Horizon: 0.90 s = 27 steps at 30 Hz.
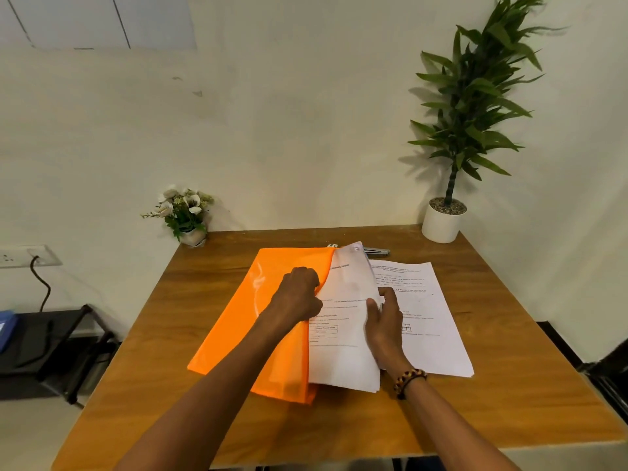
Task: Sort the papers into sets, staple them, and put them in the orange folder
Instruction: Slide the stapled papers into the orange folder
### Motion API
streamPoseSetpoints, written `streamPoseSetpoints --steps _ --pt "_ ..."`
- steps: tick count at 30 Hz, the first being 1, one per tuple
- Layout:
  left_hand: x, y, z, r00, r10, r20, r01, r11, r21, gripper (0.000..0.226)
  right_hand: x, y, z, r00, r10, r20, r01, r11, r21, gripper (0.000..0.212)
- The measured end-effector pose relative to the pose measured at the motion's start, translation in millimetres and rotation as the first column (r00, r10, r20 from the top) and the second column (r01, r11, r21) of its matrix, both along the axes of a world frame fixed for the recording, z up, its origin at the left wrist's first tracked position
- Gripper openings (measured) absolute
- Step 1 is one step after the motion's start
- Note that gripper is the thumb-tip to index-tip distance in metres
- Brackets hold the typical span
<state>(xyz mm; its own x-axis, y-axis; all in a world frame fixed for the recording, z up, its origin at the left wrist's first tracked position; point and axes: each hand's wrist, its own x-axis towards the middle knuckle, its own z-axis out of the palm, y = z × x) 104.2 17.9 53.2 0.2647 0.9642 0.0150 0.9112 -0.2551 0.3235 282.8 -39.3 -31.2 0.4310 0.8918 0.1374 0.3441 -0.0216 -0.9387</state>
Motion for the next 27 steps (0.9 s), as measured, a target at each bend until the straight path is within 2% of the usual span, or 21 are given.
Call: streamPoseSetpoints --steps 6,13,20,24,27 --pt "9 -8 -13 0.996 0.056 0.075 -0.057 0.998 0.016 0.036 -19 2 -1 0.976 -0.045 -0.214 0.019 0.992 -0.121 0.014" --pt "14 -19 -25 0.987 0.05 0.156 -0.061 0.996 0.071 0.038 -17 4 -6 0.942 -0.024 -0.335 -0.034 0.986 -0.166 0.015" --pt "11 -21 -26 0.978 -0.023 0.208 0.006 0.996 0.084 0.044 -25 8 -7 0.954 -0.118 -0.276 0.059 0.976 -0.211 0.012" --pt "-7 -14 -24 0.931 -0.001 0.364 0.003 1.0 -0.005 0.04 -22 14 -5 0.949 -0.102 -0.299 0.029 0.97 -0.241 0.017" --pt "-47 2 -29 0.859 0.064 0.508 -0.076 0.997 0.003 0.032 -15 17 -5 0.944 -0.079 -0.321 -0.014 0.96 -0.278 0.015"
